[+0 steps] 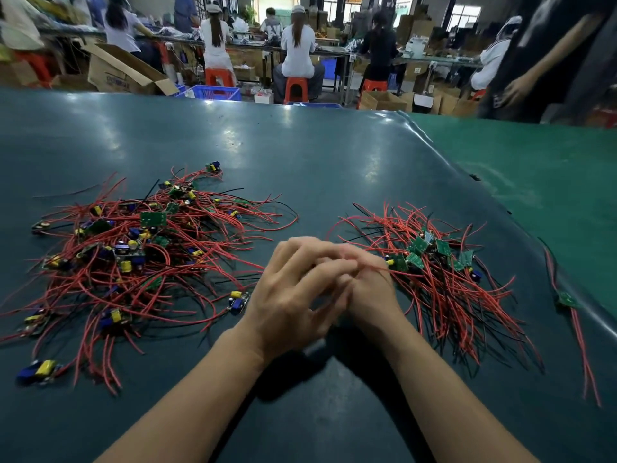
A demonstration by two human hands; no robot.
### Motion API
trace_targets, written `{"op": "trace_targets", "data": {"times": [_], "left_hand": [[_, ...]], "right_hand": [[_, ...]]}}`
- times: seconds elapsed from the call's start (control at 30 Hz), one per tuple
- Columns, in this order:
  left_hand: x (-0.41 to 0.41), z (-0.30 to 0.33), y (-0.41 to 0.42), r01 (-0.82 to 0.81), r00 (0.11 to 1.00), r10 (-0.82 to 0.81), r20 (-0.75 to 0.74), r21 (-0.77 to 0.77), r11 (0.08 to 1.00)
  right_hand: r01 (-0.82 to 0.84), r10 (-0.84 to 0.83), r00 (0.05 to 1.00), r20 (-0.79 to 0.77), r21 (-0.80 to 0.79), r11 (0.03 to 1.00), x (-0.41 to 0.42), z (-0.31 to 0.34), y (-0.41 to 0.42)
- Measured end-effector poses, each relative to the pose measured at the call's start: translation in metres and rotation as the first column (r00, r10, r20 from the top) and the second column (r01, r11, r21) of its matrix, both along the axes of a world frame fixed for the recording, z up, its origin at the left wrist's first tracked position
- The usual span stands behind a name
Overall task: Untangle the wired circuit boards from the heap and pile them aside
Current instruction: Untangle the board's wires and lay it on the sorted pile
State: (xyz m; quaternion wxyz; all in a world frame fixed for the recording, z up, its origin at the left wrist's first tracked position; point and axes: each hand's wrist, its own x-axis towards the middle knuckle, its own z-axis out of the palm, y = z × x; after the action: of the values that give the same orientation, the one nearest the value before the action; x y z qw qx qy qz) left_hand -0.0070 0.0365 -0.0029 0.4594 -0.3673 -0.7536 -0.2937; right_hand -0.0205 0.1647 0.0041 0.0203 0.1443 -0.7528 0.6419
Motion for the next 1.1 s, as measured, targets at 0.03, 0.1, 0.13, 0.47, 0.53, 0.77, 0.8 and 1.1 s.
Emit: {"op": "trace_targets", "data": {"times": [0.03,0.1,0.13,0.47,0.53,0.77,0.8,1.1], "left_hand": [[0.003,0.000,0.001,0.029,0.999,-0.029,0.022,0.009,1.000],[0.008,-0.004,0.002,0.099,0.986,-0.090,0.142,-0.055,0.994],[0.007,-0.007,0.002,0.119,0.966,-0.088,0.241,-0.117,0.986],[-0.021,-0.019,-0.030,-0.563,0.531,0.679,0.507,-0.388,0.730],[-0.025,-0.018,-0.040,-0.664,0.367,0.764,0.531,-0.426,0.615],[-0.007,-0.005,-0.013,-0.226,0.846,0.155,0.510,0.080,0.971],[-0.006,-0.005,-0.008,-0.142,0.831,0.056,0.554,0.113,0.983],[-0.007,0.009,-0.001,-0.195,0.470,-0.671,0.573,0.809,0.554]], "right_hand": [[0.078,-0.072,0.996,0.044,-0.158,0.984,-0.002,0.002,0.001],[0.207,-0.177,0.978,0.114,-0.363,0.909,-0.006,0.006,0.004],[0.234,-0.190,0.971,0.143,-0.427,0.873,-0.007,0.008,0.007],[0.214,-0.053,0.966,0.252,-0.670,0.711,-0.004,0.019,0.015],[0.201,-0.012,0.964,0.264,-0.702,0.683,-0.002,0.021,0.017],[0.123,0.086,0.961,0.262,-0.687,0.716,-0.001,0.019,0.016],[0.100,0.101,0.962,0.255,-0.671,0.735,-0.001,0.017,0.014],[-0.008,0.164,0.954,0.250,-0.527,0.850,-0.001,0.011,0.010]]}}
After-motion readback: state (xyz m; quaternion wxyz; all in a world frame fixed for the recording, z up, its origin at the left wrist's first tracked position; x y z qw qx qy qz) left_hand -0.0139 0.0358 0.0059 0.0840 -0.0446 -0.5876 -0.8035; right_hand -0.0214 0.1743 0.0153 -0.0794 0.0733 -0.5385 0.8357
